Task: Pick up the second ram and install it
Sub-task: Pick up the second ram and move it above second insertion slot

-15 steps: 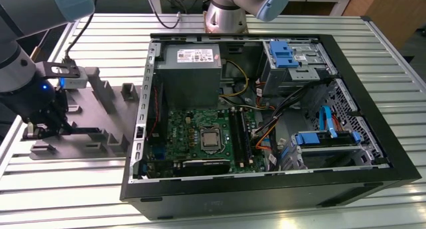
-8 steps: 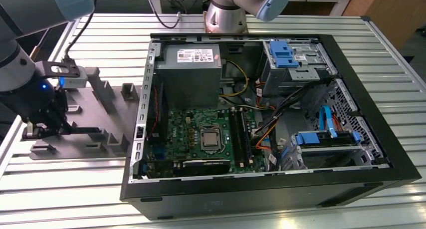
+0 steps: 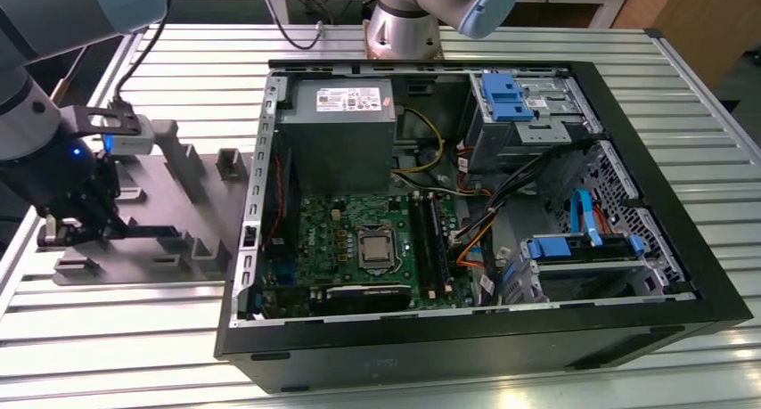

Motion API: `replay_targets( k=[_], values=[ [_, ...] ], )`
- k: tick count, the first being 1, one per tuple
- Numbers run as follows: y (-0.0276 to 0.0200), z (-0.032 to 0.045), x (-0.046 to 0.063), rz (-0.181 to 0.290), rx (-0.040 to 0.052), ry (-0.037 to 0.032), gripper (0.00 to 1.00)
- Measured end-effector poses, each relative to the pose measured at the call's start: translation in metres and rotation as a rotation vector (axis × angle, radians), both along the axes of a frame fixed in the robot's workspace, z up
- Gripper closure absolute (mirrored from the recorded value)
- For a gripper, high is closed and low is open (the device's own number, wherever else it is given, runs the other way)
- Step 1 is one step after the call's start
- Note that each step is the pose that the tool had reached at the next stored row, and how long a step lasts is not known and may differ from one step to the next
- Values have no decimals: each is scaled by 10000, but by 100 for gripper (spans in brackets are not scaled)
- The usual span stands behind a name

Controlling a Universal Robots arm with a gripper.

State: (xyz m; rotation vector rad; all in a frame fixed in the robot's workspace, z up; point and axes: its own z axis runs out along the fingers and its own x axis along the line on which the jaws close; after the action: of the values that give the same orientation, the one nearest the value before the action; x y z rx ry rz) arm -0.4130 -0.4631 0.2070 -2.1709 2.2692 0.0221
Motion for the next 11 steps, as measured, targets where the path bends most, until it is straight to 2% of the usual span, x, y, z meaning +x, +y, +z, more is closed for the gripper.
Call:
replay_targets(
  k=[11],
  values=[
    [0,51,0,0,1,-1,86]
  ],
)
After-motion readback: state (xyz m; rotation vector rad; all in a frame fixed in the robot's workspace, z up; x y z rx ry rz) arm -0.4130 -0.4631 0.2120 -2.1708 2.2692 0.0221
